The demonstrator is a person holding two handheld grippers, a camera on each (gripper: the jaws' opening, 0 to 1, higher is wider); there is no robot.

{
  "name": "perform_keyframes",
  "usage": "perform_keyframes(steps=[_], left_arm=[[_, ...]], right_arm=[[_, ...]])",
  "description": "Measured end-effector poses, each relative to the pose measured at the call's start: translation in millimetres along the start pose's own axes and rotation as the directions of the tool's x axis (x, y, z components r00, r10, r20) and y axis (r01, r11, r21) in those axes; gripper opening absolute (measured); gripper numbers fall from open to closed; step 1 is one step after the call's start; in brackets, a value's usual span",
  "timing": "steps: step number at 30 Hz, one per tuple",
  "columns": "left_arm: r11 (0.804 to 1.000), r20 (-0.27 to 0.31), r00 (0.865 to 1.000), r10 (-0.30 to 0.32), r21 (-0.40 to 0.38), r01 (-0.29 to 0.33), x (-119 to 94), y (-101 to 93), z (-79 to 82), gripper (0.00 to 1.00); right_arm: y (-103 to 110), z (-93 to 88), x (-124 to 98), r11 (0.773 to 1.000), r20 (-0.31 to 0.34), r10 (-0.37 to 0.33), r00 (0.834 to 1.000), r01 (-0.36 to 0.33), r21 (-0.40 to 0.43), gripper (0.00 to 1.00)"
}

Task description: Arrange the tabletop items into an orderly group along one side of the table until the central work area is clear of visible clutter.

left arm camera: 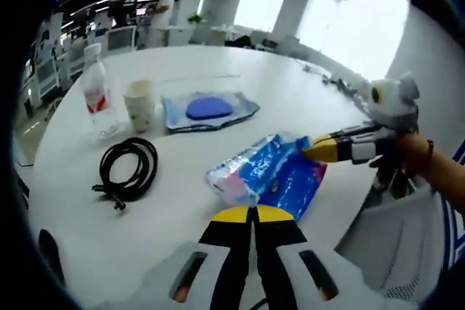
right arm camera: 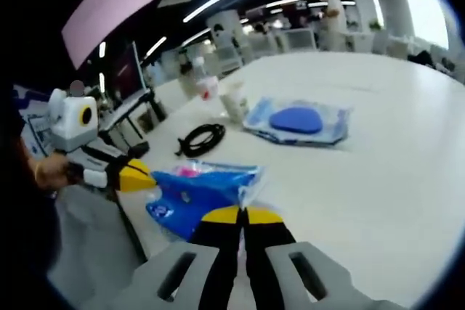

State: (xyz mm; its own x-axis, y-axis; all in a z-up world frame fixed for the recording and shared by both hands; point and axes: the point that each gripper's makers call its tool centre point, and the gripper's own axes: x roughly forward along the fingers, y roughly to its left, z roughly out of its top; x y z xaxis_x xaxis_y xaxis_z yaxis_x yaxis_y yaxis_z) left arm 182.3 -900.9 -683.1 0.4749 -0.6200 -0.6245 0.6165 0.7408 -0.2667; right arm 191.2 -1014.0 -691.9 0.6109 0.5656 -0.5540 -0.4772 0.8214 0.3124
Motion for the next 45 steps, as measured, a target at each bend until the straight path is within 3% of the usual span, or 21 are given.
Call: perform_keyframes(steps=[23,45], left_arm=[[0.995,0.048,0.997,-0.061,0.085,0.057,37,-35.9,71.4,0.0],[0.985,0.062,0.991,-0.116,0.134,0.107,99,-61.6,116.3,0.0]], right_arm=[[-53,41.5,-45,0.997,0.069,-0.071,0.995,0.071,0.007,0.0],[-120,60.9,-70,0.986,0.11,-0.169,0.979,0.168,0.024,0.0]])
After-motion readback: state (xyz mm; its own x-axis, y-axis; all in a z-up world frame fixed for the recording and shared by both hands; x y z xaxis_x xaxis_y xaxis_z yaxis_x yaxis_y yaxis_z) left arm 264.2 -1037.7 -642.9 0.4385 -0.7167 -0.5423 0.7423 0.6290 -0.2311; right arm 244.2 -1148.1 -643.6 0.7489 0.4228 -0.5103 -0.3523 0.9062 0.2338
